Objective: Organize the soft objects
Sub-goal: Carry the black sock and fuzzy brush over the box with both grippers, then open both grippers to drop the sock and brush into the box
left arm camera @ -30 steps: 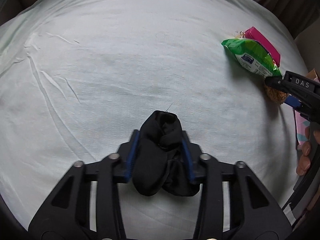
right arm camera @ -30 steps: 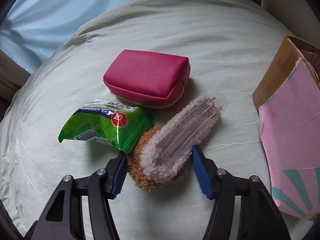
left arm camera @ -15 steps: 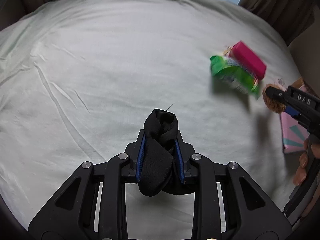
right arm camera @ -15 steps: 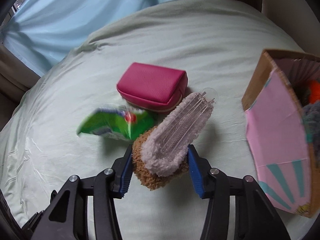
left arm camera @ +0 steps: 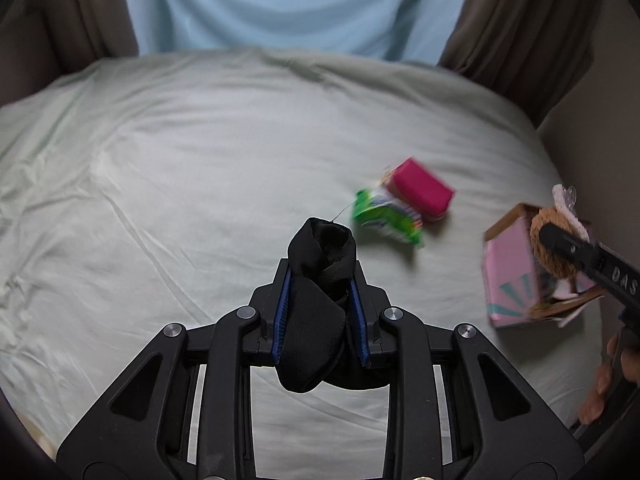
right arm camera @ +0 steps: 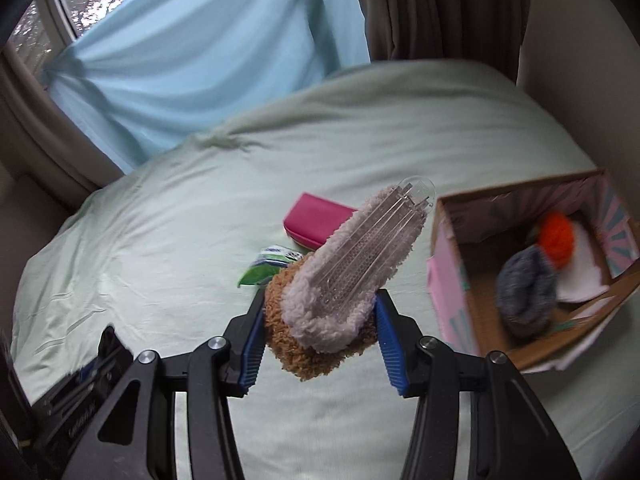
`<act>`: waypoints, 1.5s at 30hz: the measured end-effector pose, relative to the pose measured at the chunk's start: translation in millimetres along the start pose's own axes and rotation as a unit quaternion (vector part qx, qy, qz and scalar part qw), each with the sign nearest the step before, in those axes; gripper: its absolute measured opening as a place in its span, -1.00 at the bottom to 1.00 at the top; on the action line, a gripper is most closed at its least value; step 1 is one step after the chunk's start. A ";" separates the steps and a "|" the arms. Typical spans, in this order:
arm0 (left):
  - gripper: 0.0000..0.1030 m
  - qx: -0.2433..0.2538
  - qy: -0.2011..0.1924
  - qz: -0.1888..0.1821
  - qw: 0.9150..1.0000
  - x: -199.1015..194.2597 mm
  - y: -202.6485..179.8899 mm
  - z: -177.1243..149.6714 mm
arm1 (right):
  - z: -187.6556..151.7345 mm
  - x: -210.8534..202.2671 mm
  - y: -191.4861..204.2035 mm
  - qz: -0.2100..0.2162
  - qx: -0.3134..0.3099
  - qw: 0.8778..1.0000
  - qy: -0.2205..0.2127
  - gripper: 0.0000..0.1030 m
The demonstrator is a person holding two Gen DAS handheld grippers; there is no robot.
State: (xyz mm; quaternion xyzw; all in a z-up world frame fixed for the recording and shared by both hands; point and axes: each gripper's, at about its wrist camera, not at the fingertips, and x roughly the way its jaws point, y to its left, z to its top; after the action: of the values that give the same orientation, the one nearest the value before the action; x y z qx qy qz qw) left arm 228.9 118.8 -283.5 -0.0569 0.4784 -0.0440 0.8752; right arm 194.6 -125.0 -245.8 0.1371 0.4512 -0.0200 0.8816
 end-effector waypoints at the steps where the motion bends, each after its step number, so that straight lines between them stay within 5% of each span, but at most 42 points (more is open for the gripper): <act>1: -0.54 0.003 -0.007 -0.004 1.000 -12.8 -9.8 4.2 | 1.4 -10.0 -0.8 0.001 -0.004 1.000 -0.003 -0.10; 11: -0.54 0.006 -0.045 -0.020 0.999 -93.2 -110.6 15.4 | 20.8 -114.7 -40.2 0.021 -0.039 0.998 -0.043 -0.10; 20: -0.54 0.015 -0.056 -0.037 0.998 -116.3 -225.5 18.0 | 40.1 -164.1 -130.1 0.027 -0.064 0.997 -0.032 -0.10; 30: -0.54 0.056 -0.009 -0.070 0.996 -65.0 -348.9 21.0 | 63.3 -148.1 -228.0 0.017 -0.073 0.997 0.026 -0.10; 45: -0.54 0.080 0.112 -0.060 0.989 78.1 -404.7 39.0 | 80.2 -41.1 -289.3 -0.005 -0.072 0.991 0.115 -0.10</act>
State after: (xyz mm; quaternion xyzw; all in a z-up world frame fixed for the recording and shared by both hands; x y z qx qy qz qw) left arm 294.6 -289.7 -270.3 -0.0104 0.5638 -0.1408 0.8137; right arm 187.6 -427.6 -233.0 0.0725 0.5508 0.0240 0.8311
